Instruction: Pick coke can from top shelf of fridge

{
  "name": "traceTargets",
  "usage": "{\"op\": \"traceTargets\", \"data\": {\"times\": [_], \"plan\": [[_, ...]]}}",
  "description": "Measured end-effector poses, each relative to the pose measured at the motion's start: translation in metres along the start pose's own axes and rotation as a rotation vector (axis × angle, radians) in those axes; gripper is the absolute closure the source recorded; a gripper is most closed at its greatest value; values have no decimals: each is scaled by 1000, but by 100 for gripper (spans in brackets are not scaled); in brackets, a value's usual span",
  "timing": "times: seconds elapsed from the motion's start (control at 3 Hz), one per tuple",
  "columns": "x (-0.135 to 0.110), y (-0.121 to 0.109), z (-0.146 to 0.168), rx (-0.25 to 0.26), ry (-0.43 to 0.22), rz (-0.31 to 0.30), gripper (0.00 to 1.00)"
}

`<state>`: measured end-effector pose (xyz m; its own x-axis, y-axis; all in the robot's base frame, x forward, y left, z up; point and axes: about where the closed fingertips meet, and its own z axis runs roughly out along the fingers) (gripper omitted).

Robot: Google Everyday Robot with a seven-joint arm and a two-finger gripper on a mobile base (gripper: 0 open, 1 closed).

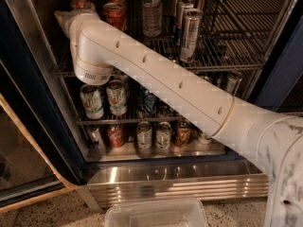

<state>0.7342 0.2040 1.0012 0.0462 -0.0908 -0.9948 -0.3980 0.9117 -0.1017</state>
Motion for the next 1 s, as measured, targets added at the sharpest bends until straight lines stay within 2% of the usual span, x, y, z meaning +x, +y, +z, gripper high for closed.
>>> {"op": "traceTargets", "data": {"times": [1.0], "plan": [[2, 1, -2, 106, 75, -65, 45]]}}
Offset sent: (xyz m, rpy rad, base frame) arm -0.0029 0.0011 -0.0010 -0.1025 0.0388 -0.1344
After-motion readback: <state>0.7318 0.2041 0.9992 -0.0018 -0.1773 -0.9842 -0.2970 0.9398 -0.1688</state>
